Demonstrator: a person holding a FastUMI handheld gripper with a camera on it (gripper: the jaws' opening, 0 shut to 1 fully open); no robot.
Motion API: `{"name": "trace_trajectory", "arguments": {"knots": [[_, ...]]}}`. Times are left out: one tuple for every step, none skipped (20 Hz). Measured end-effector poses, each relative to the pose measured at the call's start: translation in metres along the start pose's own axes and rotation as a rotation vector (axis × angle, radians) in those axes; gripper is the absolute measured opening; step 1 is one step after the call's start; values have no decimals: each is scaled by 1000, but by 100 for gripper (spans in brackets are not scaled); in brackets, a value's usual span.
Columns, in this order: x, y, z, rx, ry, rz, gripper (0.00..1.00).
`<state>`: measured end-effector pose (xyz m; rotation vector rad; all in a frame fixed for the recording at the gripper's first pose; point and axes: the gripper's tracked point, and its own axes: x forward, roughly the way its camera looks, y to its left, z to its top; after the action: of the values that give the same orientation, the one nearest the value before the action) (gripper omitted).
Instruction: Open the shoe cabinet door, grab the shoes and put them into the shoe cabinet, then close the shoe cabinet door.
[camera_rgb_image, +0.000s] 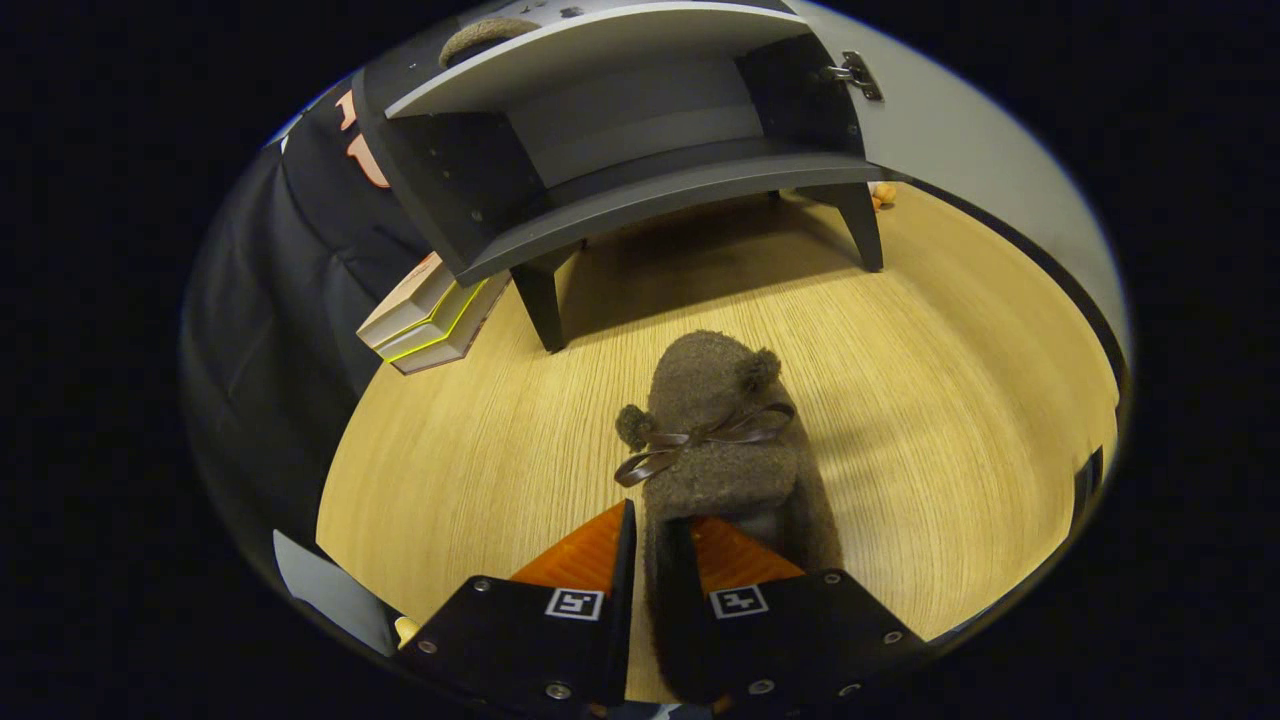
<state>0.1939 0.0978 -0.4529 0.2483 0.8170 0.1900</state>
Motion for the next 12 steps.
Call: {"name": "trace_trajectory", "arguments": {"knots": [[4, -1, 1, -1, -5, -7, 23], [6, -3, 3, 9, -13, -8, 17], [7, -3, 3, 20, -5, -4, 16], [9, -5, 4, 29, -9, -7, 15], [11, -5, 3, 32, -7, -4, 14], [12, -7, 4, 35, -13, -3, 13], [12, -6, 4, 46, -15, 6, 12], [11, -6, 4, 62, -18, 12, 10], [12, -7, 5, 77, -15, 13, 9], [12, -8, 5, 104, -10, 5, 9], [12, -7, 6, 110, -4, 1, 8], [11, -7, 6, 97, -16, -3, 7]]}}
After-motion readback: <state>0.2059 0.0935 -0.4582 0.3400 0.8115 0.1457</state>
